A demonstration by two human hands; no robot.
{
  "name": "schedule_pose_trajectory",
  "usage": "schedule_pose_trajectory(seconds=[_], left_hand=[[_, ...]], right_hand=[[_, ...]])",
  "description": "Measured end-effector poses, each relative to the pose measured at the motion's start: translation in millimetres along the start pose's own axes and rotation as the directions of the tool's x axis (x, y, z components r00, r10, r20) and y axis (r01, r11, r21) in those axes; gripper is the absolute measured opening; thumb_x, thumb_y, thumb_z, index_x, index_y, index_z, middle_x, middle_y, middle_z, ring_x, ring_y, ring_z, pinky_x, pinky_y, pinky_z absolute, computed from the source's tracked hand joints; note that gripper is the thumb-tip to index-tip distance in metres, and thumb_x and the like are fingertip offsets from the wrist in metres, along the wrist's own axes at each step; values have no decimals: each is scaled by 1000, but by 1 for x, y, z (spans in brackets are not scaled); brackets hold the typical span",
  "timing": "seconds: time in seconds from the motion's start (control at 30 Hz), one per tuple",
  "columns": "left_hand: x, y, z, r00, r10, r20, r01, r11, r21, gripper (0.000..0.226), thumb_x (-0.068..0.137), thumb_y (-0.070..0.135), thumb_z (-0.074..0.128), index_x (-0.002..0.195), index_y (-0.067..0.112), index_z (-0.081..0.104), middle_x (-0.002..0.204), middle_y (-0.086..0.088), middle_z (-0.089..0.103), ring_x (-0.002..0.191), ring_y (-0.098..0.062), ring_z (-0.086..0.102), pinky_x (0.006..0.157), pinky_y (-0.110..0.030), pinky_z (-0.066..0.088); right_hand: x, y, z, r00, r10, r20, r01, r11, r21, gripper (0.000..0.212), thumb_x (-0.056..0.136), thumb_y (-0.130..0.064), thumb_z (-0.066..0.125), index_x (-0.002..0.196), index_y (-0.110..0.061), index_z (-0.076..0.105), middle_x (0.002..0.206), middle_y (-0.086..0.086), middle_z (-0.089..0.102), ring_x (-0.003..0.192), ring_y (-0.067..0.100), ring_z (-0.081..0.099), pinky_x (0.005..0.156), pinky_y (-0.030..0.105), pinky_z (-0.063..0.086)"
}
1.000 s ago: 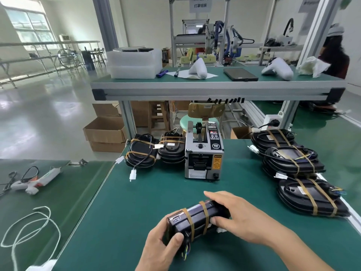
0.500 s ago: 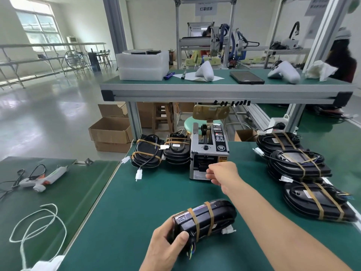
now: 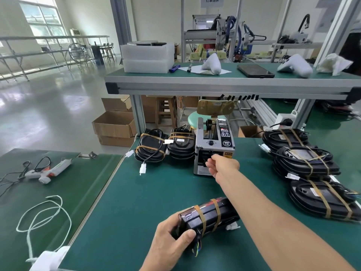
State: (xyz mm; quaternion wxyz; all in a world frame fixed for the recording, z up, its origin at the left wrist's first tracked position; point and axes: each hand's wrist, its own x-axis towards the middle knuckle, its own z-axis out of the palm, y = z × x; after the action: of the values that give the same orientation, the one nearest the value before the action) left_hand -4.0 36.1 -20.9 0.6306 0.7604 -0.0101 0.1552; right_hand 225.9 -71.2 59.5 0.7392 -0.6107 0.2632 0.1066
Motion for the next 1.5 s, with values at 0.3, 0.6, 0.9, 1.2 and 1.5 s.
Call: schedule_pose_trajectory(seconds=[0.3,0.6,0.9,1.2,1.5], left_hand=[[0,-3,-1,999,-36,-10,36,999,-10,58,87,69,74,136,38,68,129,6,76,127,-16,69,105,-22,51],[-2,-7,0,1000,-17,-25,16,1000,-18,52,86,62,79,132,41,71,127,5,77,124,-17,71,103,-25,53],[-2,-3,2,998,9,-57,-8,1000,3,47,83,71,76,123,48,73,115,7,80,105,-10,75,90,-19,55],[-4,-8,2,1000,-3,-30,2,1000,-25,50,86,60,80,128,34,75,120,-2,78,112,-23,74,97,-32,57],[-3,-15,1,999,5,-33,-4,1000,21,50,89,56,80,130,27,75,123,0,77,117,-25,72,100,-42,56]], right_hand=[[6,1,9,996,40,-80,-36,998,50,13,89,-5,74,85,-3,62,57,7,71,44,12,69,40,21,48],[-24,-1,-11,992,-84,98,100,981,-165,4,88,-7,71,89,-3,73,69,6,76,53,11,69,53,24,52],[-137,56,-102,684,-469,559,715,586,-383,10,86,-31,78,80,-38,76,126,-37,60,138,-19,31,111,18,27],[-149,84,-99,687,-480,546,724,514,-460,18,89,-29,75,71,-30,73,151,-30,42,149,-17,-2,120,21,-18],[-149,90,-99,704,-483,521,707,546,-450,18,88,-28,75,70,-29,73,156,-27,40,149,-18,-5,121,25,-17]])
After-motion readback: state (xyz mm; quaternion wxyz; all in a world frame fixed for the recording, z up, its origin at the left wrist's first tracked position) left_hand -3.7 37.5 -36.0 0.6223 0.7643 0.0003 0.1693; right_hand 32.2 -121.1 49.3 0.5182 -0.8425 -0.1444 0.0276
